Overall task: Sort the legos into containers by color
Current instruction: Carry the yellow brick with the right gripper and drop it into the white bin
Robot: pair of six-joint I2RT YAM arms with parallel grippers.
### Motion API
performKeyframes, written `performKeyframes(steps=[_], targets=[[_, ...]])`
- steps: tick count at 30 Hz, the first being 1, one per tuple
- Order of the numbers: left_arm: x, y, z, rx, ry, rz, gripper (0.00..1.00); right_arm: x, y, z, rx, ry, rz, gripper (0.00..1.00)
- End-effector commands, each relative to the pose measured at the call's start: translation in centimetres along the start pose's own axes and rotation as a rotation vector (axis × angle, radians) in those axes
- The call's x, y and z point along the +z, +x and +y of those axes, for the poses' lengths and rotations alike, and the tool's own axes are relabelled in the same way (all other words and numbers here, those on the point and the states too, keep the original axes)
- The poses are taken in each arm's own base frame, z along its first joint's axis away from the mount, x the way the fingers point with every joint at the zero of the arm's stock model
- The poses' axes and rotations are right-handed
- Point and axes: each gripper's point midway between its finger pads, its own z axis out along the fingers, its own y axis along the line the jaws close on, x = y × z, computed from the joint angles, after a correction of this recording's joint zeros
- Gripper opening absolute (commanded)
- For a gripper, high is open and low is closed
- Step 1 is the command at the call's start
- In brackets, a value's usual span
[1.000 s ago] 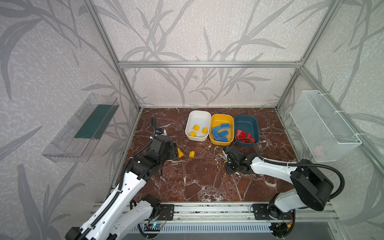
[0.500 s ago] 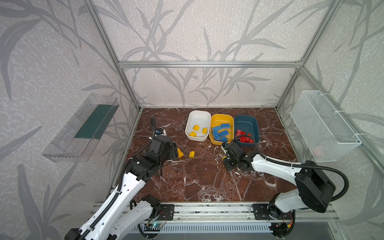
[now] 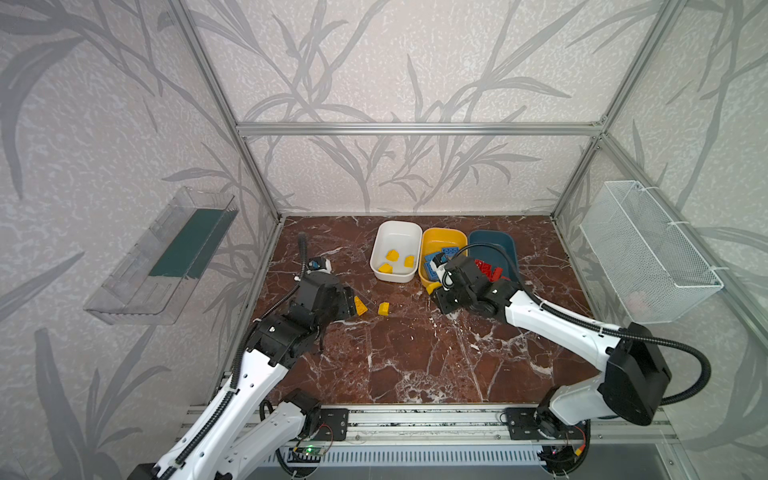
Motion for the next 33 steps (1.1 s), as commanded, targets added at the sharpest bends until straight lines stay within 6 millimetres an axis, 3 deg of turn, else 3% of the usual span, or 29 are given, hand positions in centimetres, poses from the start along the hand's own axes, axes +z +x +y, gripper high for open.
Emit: performKeyframes(steps=[1,9,22,33], targets=[[0.1,0.7,0.3,0.013,-0.004,0.021,0.72,1.0,-1.3,0.9,-0.008,-0.051,0.022,0.23],[0.3,1.0,0.0,0.01,0.009,0.035,0.72,4.8,-5.2,1.3,0.017,-0.103,0.049,0.23],[0.5,1.1,0.2,0.015,0.001,0.044,0.72,11.0,-10.5,-0.5,0.082,-0.107,0.046,0.23],[0.8,1.3,0.1,0.014,-0.002,0.056,0.72,14.9,-12.1,-1.5,0.075,-0.066,0.082,0.24]])
